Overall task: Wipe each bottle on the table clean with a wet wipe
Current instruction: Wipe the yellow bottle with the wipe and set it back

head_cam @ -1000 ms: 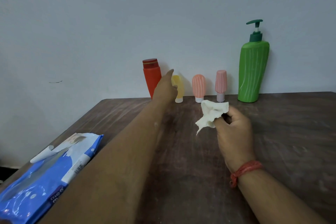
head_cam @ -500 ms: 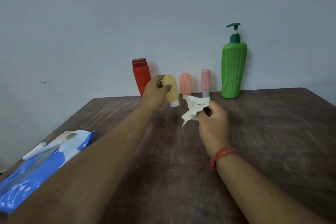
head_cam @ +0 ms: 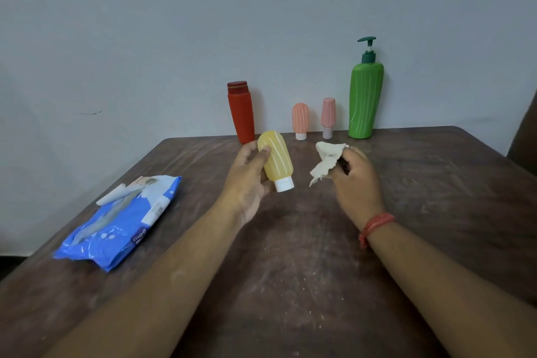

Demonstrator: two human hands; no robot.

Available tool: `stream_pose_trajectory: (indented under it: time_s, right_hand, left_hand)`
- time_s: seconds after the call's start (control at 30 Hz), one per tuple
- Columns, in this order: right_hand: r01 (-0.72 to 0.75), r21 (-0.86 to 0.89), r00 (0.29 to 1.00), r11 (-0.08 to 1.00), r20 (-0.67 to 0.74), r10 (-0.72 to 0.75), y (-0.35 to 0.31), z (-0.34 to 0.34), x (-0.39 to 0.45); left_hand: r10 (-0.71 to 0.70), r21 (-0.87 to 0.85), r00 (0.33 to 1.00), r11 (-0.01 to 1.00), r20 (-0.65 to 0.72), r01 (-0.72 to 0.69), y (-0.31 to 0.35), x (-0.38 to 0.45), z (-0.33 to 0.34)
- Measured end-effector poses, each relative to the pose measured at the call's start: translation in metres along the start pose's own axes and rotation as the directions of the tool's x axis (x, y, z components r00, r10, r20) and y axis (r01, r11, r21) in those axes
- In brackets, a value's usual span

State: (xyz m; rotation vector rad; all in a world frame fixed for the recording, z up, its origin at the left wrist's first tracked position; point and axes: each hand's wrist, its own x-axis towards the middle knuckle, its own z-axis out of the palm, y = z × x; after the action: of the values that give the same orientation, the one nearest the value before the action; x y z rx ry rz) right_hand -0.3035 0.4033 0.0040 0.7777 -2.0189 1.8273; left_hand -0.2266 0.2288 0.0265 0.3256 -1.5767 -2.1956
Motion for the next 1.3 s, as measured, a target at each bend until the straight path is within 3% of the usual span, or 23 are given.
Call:
stream_pose_trajectory:
  time_s: [0.13, 0.4, 0.6, 0.77, 1.03, 1.17, 1.3]
  right_hand:
    - [0.008, -0.008, 0.997, 1.0, 0.07, -0.007, -0.008, -0.004, -0.022]
    - [0.199, -0.354, 0.967, 0.914, 0.222, -0.124, -0.017, 0.006, -0.024]
    - [0.292, -0.396, 0.948, 0.871, 0.242, -0.207, -0.012, 0.004, -0.02]
    - [0.339, -0.39, 0.934, 0.856, 0.247, -0.257, -0.01, 0.002, -0.018]
    - [0.392, -0.425, 0.905, 0.816, 0.337, -0.26, -0.015, 0.001, -0.02]
    - [0.369, -0.485, 0.92, 0.793, 0.31, -0.239, -0.018, 0.001, -0.016]
    - [0.463, -0.457, 0.863, 0.759, 0.428, -0.269, -0.018, 0.003, -0.022]
  left_hand:
    - [0.023, 0.136, 0.999, 0.99, 0.035, -0.027, -0.013, -0.013, -0.007]
    - [-0.062, 0.334, 0.989, 0.942, 0.136, 0.013, -0.026, -0.021, -0.005]
    - [-0.181, 0.294, 0.943, 0.951, 0.279, 0.095, -0.025, -0.018, -0.009]
    - [-0.157, 0.228, 0.9, 0.971, 0.407, 0.067, -0.027, -0.019, -0.009]
    - [-0.166, 0.269, 0.885, 0.962, 0.435, 0.048, -0.027, -0.02, -0.01]
    - [-0.179, 0.312, 0.886, 0.949, 0.429, 0.041, -0.027, -0.018, -0.009]
    - [-0.197, 0.291, 0.916, 0.952, 0.349, 0.094, -0.028, -0.017, -0.008]
